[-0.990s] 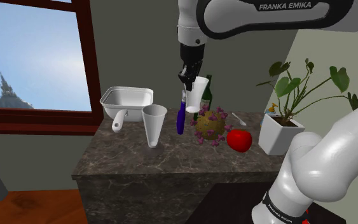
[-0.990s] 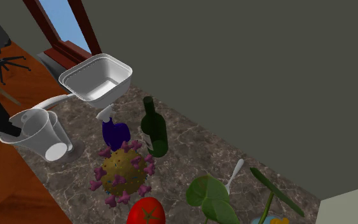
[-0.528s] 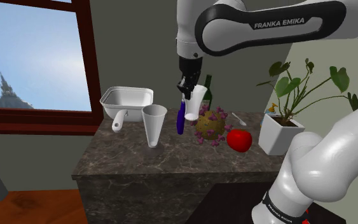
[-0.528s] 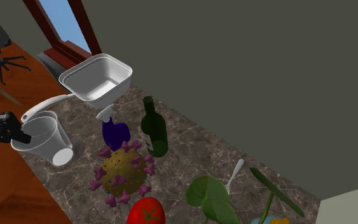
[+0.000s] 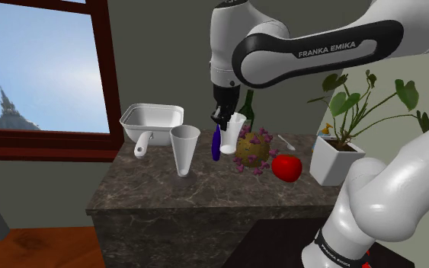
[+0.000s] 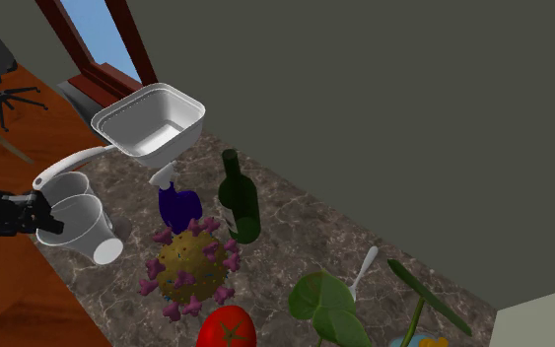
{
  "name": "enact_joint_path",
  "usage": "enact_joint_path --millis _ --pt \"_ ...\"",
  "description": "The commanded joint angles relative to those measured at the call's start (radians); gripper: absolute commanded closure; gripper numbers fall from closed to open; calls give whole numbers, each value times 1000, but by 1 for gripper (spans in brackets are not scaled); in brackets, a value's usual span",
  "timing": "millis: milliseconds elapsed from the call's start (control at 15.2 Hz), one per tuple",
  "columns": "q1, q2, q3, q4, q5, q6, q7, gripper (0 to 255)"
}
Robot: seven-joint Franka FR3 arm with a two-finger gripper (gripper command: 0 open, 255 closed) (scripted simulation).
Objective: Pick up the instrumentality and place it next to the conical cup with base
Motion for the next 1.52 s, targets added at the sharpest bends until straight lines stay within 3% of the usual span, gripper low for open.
enact_joint_path --millis 0,1452 --pt "-1 5 0 -23 -3 28 8 255" --pt "-15 101 10 -236 -58 322 111 255"
